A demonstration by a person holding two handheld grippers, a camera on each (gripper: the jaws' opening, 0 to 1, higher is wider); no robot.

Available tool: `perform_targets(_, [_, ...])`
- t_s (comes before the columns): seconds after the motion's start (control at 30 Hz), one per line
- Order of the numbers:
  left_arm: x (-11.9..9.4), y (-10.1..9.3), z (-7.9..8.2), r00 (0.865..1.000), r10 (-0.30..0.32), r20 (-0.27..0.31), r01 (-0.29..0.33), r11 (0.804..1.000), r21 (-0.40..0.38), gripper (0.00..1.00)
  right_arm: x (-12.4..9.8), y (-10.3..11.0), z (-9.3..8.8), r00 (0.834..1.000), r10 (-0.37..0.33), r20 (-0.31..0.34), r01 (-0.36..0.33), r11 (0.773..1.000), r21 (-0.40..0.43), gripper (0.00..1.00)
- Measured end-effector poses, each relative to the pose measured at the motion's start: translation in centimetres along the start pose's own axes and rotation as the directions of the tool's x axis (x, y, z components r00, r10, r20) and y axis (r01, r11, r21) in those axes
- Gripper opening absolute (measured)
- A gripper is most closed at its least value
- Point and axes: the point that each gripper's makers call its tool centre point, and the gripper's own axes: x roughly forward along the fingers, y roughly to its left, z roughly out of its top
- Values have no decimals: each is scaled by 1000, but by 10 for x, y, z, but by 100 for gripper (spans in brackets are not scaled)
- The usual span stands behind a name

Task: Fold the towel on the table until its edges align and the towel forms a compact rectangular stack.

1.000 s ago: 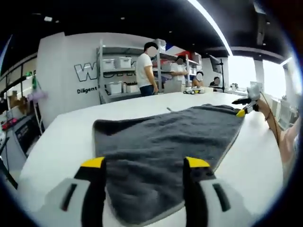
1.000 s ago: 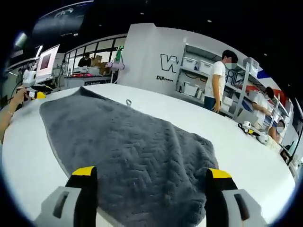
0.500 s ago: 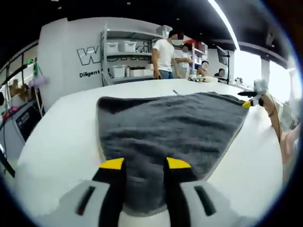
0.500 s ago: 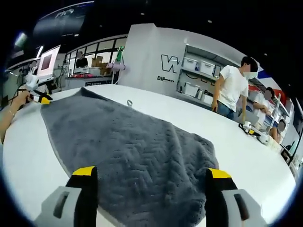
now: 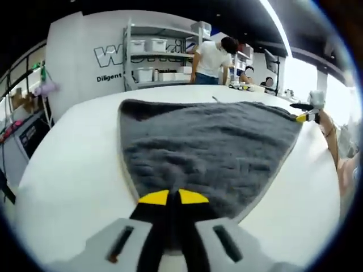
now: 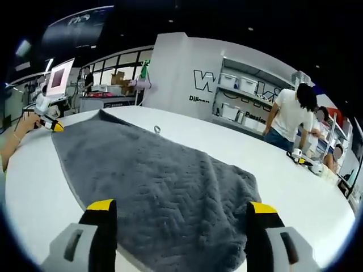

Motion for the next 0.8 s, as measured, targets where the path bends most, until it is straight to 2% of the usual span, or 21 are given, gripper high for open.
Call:
perform_targets(0.17, [-3,0,-2,1000,10,-26,-9,1000,20,4,-2,2,3,1000,10,12,-10,1000,-2,99])
perform_targets(0.43, [-20,5,-12,992,49,-115,-44,998,50,4,0,4,0,1000,23,-2,-23,1000,-3,99])
perform_targets(0.57, [-28,4,-18,982,85,-167,-72,994,85,3,0,3,0,1000,23,-5,-23,1000,-6,99])
perform_targets(0.63, [-35,5,-23,972,113,-204,-93,990,103,3,0,3,-1,1000,22,-9,-22,1000,-9,99])
perform_targets(0.8, [-48,8,-31,958,130,-255,-109,989,95,3,1,5,-4,999,24,-21,-24,1000,-15,99])
